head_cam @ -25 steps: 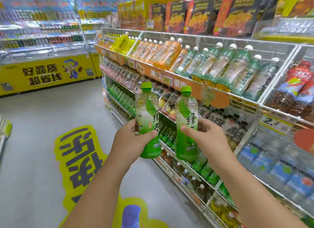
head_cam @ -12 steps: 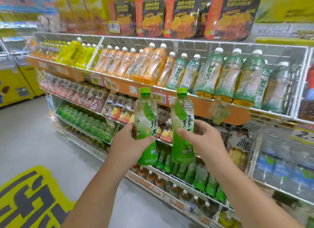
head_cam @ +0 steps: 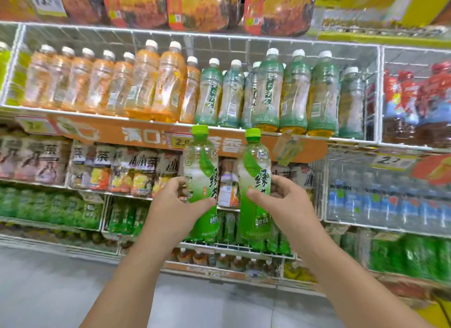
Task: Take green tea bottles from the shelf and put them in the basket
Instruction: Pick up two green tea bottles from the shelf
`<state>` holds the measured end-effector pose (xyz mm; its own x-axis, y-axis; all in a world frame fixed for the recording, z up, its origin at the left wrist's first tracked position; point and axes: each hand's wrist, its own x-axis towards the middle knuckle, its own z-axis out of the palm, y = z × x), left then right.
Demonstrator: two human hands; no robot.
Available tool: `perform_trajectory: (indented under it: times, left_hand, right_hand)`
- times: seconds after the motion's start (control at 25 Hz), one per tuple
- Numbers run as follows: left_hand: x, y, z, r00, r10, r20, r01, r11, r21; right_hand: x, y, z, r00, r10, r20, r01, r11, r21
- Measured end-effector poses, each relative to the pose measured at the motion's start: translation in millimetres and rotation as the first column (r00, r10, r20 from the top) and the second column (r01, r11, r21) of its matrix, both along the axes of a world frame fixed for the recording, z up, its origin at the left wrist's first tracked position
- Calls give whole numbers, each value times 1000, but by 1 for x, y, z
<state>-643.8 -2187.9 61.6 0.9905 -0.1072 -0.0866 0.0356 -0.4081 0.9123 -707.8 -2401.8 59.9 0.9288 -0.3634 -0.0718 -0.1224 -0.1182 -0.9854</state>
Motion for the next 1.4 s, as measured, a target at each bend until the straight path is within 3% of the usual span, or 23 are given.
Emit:
perform_trajectory:
  times: [0.32,0.68,0.88,1.16,1.4]
  left_hand:
    - [22,-35,-85,986,25,-163,-32,999,-42]
    - [37,-38,-247,929,-92,-359,75,995,-60]
    - [56,-47,-349,899,-68,-433,52,997,-50]
    - [104,-85,-466,923,-50,-382,35,998,-48]
    - [150,-125,-533,977,12,-211,13,993,115]
  right_hand:
    - [22,-11,-87,994,-15,-107,24,997,79]
    - [18,14,-241,955,-142,-259,180,975,129]
    - [33,13,-332,917,-215,-337,277,949,151]
    - [82,-18,-440,894,-297,-336,362,920,149]
    - [131,-53,-516,886,-359,-293,371,928,-17]
